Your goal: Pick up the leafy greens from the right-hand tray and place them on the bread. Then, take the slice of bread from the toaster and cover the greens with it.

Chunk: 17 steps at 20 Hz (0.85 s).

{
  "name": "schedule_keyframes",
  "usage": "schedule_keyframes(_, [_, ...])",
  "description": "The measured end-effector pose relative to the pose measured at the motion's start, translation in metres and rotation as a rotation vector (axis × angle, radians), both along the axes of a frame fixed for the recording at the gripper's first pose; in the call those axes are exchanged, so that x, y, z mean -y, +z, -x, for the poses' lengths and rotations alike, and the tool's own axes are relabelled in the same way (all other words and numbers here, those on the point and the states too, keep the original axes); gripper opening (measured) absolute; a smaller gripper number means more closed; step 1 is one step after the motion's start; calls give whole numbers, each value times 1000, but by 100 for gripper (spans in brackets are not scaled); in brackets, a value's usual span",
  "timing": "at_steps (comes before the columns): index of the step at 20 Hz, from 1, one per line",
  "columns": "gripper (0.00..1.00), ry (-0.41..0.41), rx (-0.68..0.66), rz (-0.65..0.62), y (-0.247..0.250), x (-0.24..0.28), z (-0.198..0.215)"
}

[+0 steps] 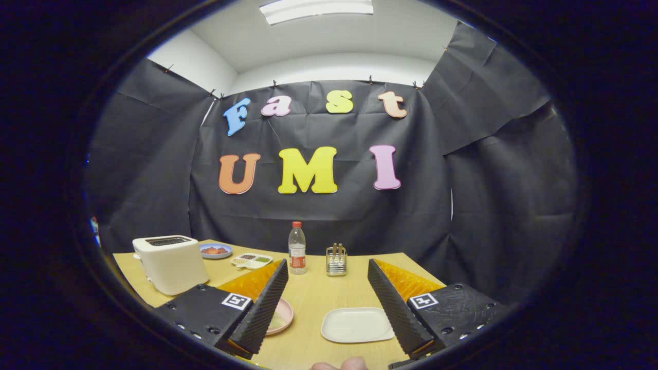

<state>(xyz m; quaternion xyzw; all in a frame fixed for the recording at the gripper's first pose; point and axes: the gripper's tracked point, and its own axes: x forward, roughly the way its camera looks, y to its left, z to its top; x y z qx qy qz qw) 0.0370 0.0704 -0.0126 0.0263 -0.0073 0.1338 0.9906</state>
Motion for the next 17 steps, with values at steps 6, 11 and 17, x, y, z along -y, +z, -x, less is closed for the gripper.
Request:
schedule_keyframes(6, [95, -20, 4, 21, 12, 6, 11])
schedule_keyframes(11, [95, 2, 23, 39, 19, -10, 27])
schedule_keyframes(17, [95, -12, 58, 47, 36, -18, 34])
